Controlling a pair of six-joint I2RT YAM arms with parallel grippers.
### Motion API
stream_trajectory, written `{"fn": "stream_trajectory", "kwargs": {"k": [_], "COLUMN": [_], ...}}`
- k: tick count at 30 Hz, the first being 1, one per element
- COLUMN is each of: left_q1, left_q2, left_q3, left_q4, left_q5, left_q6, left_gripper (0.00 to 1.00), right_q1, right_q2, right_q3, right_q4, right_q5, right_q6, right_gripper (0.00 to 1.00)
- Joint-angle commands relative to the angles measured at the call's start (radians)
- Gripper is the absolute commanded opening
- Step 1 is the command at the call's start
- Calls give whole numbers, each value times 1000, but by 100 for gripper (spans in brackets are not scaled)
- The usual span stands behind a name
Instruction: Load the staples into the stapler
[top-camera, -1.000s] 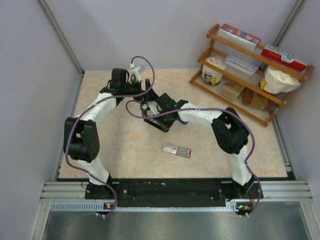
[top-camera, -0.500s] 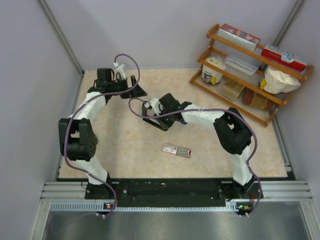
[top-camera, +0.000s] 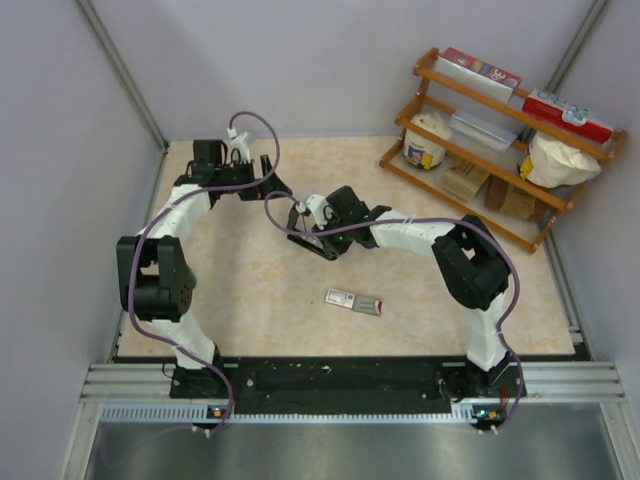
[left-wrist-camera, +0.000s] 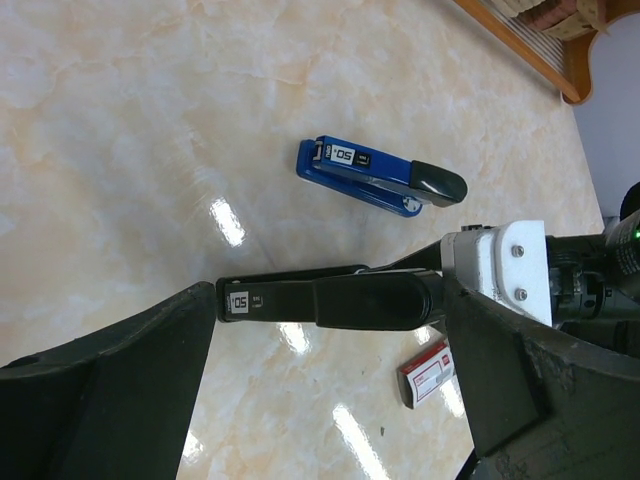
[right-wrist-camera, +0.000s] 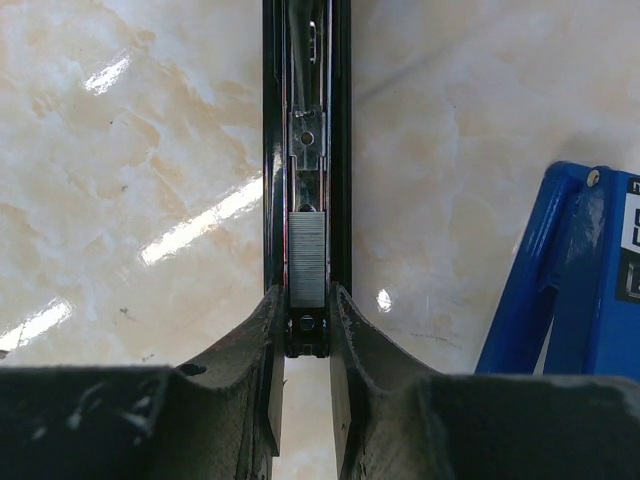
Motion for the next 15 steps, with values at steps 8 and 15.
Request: {"fn": "stream_trajectory", "kwargs": {"k": [8,15], "left_q1": [1,1], "left_q2": [-25,-36], "left_q3": [-3,-7], "left_q4": [-20,-44], "left_q5": [13,28], "left_q6": [64,101], "left_gripper": [99,99], "right_q1": [-27,-34], "right_q2": [-78,-93], "right_q3": [-29,-58], "right_q4": [56,95], "right_q5": [-28,-34], "right_q6": [18,30], "right_gripper": [12,13]}}
